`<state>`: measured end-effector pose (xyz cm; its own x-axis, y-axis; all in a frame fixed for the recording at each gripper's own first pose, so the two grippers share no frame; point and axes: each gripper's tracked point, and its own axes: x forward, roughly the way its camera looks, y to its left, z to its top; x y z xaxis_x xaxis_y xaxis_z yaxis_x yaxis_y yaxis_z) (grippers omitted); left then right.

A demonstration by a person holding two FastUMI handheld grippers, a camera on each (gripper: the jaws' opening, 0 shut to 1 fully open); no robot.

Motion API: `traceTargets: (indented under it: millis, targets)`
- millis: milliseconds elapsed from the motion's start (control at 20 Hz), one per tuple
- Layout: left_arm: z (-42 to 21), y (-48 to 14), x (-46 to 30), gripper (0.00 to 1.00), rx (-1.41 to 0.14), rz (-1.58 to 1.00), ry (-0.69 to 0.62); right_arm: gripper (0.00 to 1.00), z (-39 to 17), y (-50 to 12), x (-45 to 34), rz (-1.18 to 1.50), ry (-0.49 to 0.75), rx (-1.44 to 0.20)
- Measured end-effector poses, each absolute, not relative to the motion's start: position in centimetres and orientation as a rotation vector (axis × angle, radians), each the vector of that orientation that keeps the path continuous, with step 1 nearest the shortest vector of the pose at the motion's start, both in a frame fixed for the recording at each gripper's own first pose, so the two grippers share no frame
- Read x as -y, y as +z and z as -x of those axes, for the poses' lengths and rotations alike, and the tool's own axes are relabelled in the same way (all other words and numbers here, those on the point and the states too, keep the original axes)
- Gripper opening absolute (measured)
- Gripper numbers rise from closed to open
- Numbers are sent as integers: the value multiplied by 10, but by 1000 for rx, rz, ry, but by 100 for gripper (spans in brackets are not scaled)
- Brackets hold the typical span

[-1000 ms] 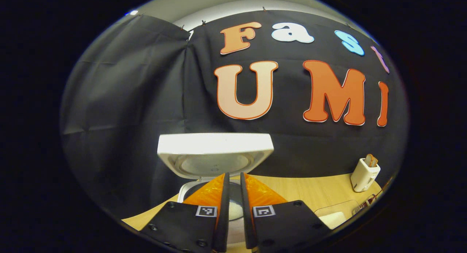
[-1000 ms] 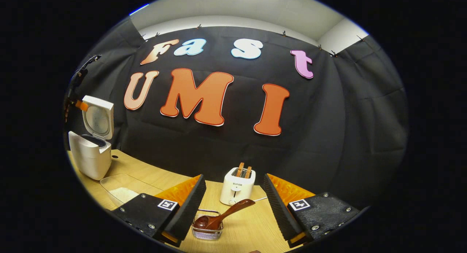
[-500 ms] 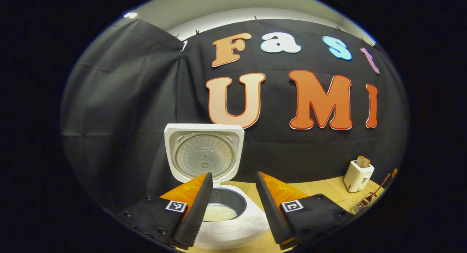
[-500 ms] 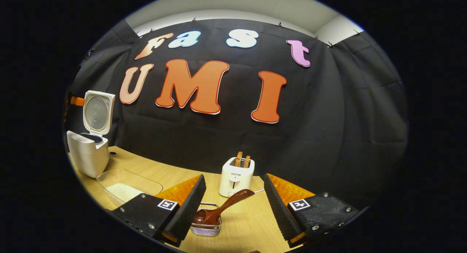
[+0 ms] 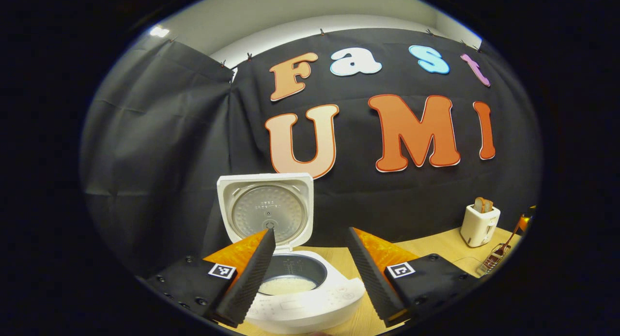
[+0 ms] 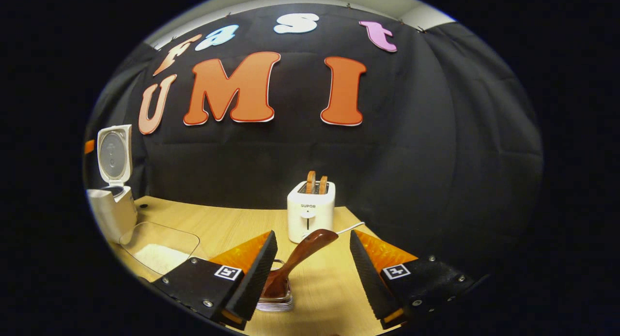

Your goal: Close the left gripper, press the button to open the rice cooker; take a wooden spoon from the chopstick holder with the right hand, scoop a spoonful of rice and pour it into the rice cooker, then put the wooden spoon back into the chopstick holder.

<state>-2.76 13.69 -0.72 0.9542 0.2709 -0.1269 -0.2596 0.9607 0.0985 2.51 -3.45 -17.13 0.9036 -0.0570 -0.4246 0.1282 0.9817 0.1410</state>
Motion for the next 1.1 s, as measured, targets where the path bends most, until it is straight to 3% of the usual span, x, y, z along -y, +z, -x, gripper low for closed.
traceTargets:
  millis: [300, 350, 450, 550, 600, 700, 850, 900, 950, 1050, 1100]
  targets:
    - [29, -11, -126, 96, -148, -128, 256, 76, -39, -184, 33, -334, -83, -439]
    - [29, -11, -124, 96, -147, -132, 251, 67, -42, -187, 34, -353, -87, -444]
    - [28, -11, -121, 99, -148, -137, 246, 62, -45, -194, 33, -405, -89, -460]
    - [26, -12, -119, 95, -147, -140, 242, 57, -50, -201, 30, -471, -87, -470]
    - [26, -14, -118, 95, -148, -142, 241, 49, -53, -206, 31, -499, -93, -481]
    - [26, -17, -119, 99, -155, -143, 243, 54, -57, -208, 31, -542, -92, -483]
    - [27, -24, -121, 95, -172, -136, 247, 40, -58, -210, 28, -594, -95, -490]
    - [27, -26, -122, 100, -177, -132, 251, 31, -59, -209, 28, -597, -100, -489]
    - [27, -26, -124, 96, -181, -127, 253, 35, -58, -209, 27, -599, -102, -490]
    - [28, -28, -125, 100, -184, -120, 255, 31, -57, -202, 23, -632, -87, -486]
    - [29, -29, -125, 95, -184, -118, 255, 27, -57, -198, 20, -649, -82, -478]
